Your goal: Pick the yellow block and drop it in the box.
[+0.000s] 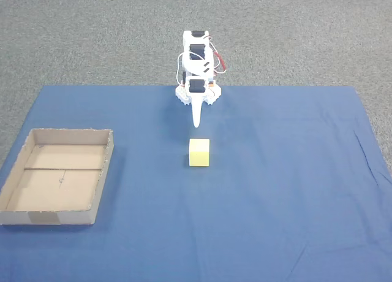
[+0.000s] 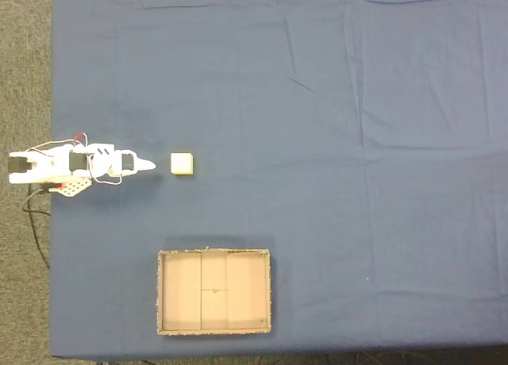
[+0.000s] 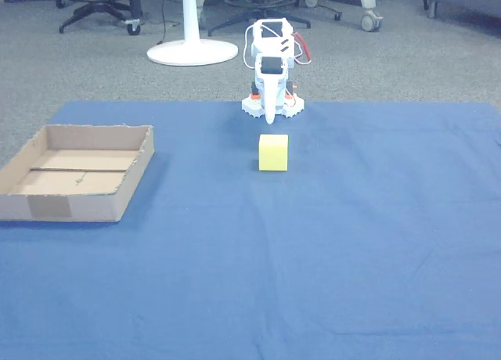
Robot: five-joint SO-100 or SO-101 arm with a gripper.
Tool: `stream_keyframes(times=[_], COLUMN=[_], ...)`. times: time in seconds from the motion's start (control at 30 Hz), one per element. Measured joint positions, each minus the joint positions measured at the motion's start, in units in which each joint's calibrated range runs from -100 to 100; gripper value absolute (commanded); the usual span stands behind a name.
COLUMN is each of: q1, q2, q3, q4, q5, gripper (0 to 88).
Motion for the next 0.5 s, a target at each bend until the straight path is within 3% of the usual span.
stream_keyframes(times=[0.07, 0.13, 0.3, 0.4, 0.5], q1=[0.82, 1.64, 2.86, 3.93, 3.76], q2=[-0.17, 2.98, 31.97, 51.15, 64.62], q3=[-0.44, -5.51, -40.16, -58.55, -64.86], q4=[2.35, 6.35, 20.69, 22.41, 21.32], q5=[-1.22, 1.66, -0.54, 0.20, 0.88], gripper=[31.6, 40.4, 43.1, 43.3, 43.0])
